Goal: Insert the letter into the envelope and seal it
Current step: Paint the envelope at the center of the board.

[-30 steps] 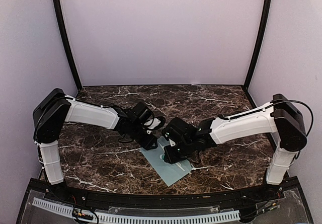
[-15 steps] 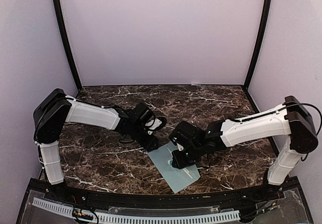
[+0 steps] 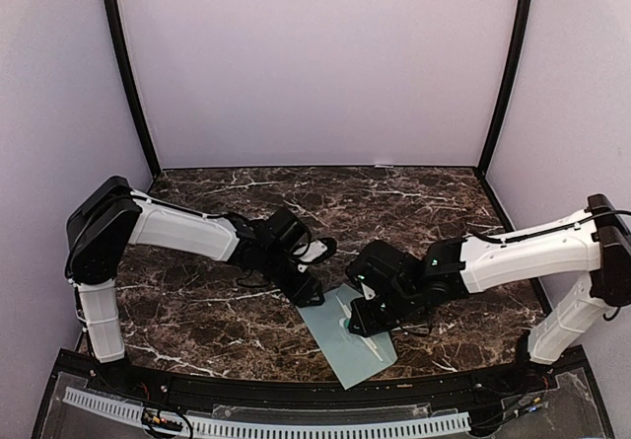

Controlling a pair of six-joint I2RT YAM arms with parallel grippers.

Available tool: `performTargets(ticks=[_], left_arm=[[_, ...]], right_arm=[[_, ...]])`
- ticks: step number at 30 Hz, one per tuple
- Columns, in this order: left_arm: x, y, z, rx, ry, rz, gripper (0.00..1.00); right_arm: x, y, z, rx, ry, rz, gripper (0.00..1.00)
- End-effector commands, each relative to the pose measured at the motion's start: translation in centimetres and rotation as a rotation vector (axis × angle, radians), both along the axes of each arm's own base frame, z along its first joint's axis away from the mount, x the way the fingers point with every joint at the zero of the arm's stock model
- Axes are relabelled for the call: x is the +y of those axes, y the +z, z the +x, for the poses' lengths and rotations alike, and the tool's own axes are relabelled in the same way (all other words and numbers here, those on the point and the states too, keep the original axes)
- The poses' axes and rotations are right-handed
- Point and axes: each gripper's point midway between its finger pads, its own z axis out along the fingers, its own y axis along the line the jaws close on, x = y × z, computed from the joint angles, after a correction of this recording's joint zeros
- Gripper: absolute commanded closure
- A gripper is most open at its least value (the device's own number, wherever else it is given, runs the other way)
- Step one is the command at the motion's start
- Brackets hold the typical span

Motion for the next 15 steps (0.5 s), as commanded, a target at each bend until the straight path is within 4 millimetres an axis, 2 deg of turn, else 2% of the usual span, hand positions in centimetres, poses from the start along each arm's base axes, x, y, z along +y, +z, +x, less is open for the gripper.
performTargets(ticks=[1,5,6,11,15], left_arm=[[0.6,-1.4,-2.6,0.048,-0.036,0.061,0.38],[0.5,-0.6,-2.7,0.005,-0.024,0.047,0.38],[0.1,0.4,-2.5,-0.013,-0.019,0.018,0.38],[-0.5,2.4,-3.0,-0.060,-0.027,-0.054,0.48],[-1.2,2.6,-4.4,-0.046,-0.072,-0.080,0.56]], right_arm=[[-0.9,0.0,-0.9,0.012,-0.019,0.013,0.95],[-1.3,0.0,-1.3,0.025,-0.025,0.011,0.95],[-1.5,0.0,-1.5,0.027,-0.028,0.005,0.95],[-2.5,-0.3,-2.5,0.049,-0.038,-0.005,0.95],[-2.8,-0.7,-2.7,0.058,-0.052,-0.003,0.95]])
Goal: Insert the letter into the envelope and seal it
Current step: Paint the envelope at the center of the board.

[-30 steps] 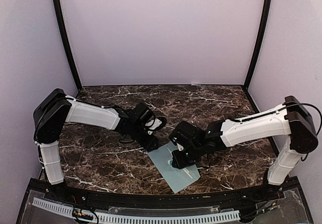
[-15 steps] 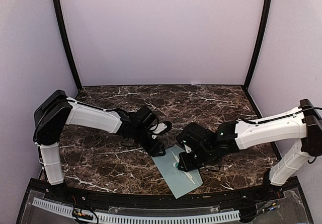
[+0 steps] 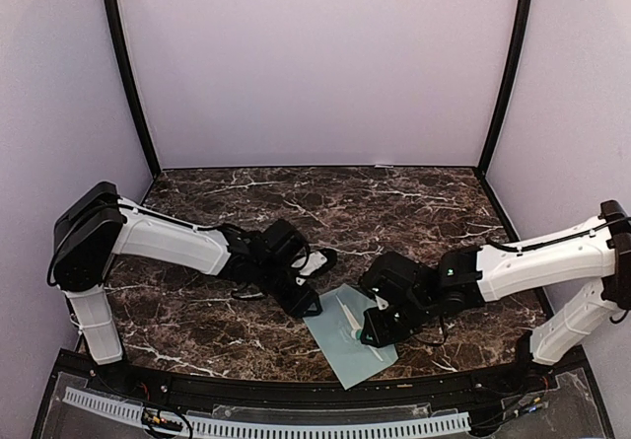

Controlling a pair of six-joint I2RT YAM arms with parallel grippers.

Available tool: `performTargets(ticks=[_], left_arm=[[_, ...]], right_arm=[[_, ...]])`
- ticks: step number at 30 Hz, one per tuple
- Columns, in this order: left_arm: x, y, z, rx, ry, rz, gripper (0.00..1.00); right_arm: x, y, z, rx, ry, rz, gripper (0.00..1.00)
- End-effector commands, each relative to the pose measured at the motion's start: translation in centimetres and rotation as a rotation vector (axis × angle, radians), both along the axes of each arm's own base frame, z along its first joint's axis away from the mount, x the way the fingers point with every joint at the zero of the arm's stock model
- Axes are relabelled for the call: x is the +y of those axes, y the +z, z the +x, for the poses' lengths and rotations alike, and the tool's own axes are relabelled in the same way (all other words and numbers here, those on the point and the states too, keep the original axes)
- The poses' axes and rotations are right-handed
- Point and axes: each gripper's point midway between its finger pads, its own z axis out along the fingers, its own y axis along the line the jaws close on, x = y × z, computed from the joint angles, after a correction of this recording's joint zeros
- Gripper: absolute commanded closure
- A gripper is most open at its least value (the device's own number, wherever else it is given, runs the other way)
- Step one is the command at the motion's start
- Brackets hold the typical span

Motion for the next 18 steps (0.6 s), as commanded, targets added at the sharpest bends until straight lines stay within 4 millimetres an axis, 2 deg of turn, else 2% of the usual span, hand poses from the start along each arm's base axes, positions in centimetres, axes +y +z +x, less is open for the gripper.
performTargets(ticks=[1,11,18], left_arm=[[-1.2,2.1,-1.5,-0.011,-0.047,-0.075,0.58],[-2.0,2.9,-3.0,-0.014,-0.115,-0.117,0.65],[-2.3,1.0,-4.0,0.070,-0.137,-0.083,0.76]], right_arm=[[-0.3,-0.2,-0.4,0.009,-0.024,0.011,0.95],[-0.5,-1.8,-0.5,0.024,-0.025,-0.032,0.95],[-0.7,-2.7,-0.6,0.032,-0.027,-0.054,0.95]])
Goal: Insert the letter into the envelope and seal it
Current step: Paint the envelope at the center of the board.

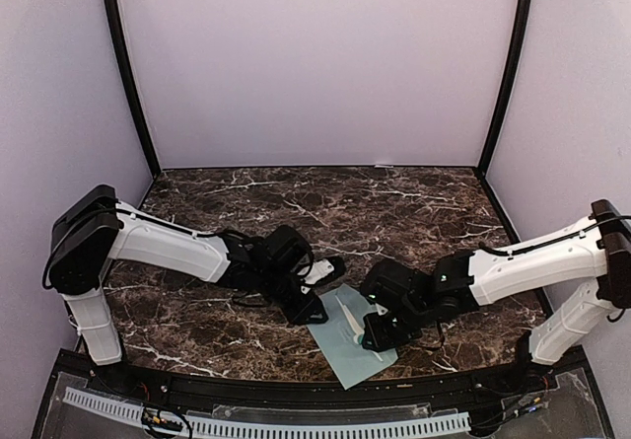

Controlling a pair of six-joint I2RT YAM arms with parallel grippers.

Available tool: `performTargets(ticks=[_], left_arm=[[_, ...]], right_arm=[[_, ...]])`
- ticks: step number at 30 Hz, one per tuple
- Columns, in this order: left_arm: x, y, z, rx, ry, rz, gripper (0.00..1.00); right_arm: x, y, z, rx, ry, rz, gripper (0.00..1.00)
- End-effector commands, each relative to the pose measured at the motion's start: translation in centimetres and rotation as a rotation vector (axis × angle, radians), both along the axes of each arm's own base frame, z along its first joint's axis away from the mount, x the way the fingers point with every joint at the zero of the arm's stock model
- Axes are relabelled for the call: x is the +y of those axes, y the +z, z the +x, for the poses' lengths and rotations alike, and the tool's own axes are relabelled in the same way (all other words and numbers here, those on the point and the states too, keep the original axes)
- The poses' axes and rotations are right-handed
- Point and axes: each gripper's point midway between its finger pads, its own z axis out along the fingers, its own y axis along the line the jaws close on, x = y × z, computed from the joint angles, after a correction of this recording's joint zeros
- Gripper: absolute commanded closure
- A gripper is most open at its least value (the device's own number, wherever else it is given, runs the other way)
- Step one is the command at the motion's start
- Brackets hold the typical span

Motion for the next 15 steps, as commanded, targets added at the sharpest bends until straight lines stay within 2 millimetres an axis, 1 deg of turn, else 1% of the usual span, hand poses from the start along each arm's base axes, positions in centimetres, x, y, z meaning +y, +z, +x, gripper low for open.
performTargets(ticks=[1,2,3,6,11,15], left_arm=[[-0.2,-0.6,-1.0,0.050,-0.032,0.014,0.78],[-0.3,-0.8,-1.0,0.054,-0.029,0.020,0.81],[0.0,-1.4,-1.0,0.063,-0.026,0.040,0.82],[0.2,-2.3,-1.0,0.079,-0.015,0.071,0.85],[1.4,-4.7,-1.1,0.090,-0.003,0.156,0.90],[2.2,-5.6,-1.0,0.087,0.006,0.195,0.92]], right_arm=[[-0.2,-1.1,-0.3,0.007,-0.004,-0.019,0.95],[-0.3,-1.2,-0.3,0.008,-0.006,-0.021,0.95],[-0.4,-1.3,-0.3,0.010,-0.008,-0.023,0.95],[-0.4,-1.5,-0.4,0.012,-0.011,-0.026,0.95],[-0.3,-1.9,-0.3,0.016,-0.011,-0.037,0.95],[-0.2,-1.8,0.2,0.002,-0.026,-0.037,0.95]])
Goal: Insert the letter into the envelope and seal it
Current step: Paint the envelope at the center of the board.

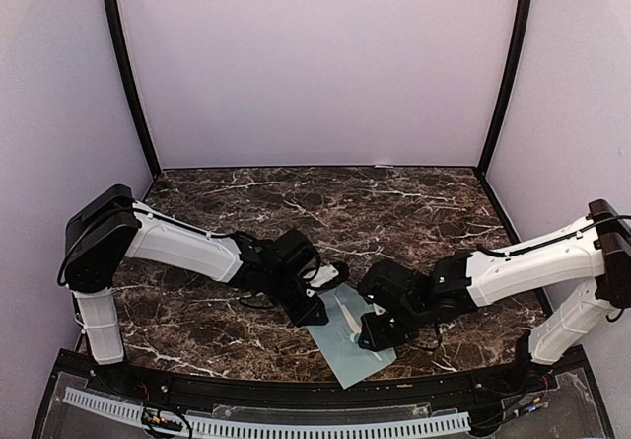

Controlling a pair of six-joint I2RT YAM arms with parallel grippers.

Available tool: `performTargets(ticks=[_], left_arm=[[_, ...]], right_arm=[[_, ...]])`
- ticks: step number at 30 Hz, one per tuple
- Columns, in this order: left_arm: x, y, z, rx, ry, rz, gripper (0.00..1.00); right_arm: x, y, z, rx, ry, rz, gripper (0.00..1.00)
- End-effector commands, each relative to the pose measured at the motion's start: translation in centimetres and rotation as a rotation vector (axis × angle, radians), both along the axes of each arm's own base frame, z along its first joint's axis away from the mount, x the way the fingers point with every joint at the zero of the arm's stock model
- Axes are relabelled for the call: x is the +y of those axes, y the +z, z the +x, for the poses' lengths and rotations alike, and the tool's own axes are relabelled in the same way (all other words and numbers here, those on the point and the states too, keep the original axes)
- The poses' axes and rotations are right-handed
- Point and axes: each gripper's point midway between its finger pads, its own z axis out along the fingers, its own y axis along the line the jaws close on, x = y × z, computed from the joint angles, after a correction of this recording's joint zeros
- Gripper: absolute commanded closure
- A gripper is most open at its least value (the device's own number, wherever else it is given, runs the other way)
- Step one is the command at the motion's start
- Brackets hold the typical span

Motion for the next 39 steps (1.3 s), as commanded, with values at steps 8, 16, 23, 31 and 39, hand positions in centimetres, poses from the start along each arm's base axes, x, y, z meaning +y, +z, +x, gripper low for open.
performTargets(ticks=[8,16,23,31,39], left_arm=[[2.9,-4.2,-1.1,0.049,0.011,0.169,0.94],[2.7,-4.3,-1.1,0.054,0.008,0.169,0.95],[2.7,-4.4,-1.2,0.059,0.006,0.170,0.95],[2.8,-4.6,-0.8,0.051,0.021,0.183,0.95],[2.8,-4.9,-1.0,0.074,0.032,0.186,0.96]], right_arm=[[-0.4,-1.8,1.8,-0.021,-0.045,-0.059,0.95],[0.0,-2.3,3.4,-0.046,-0.046,-0.073,0.95],[0.9,-2.6,4.8,-0.066,-0.046,-0.071,0.96],[0.5,-2.3,4.0,-0.047,-0.036,-0.058,0.96],[-0.3,-1.6,1.4,-0.007,-0.028,-0.055,0.96]])
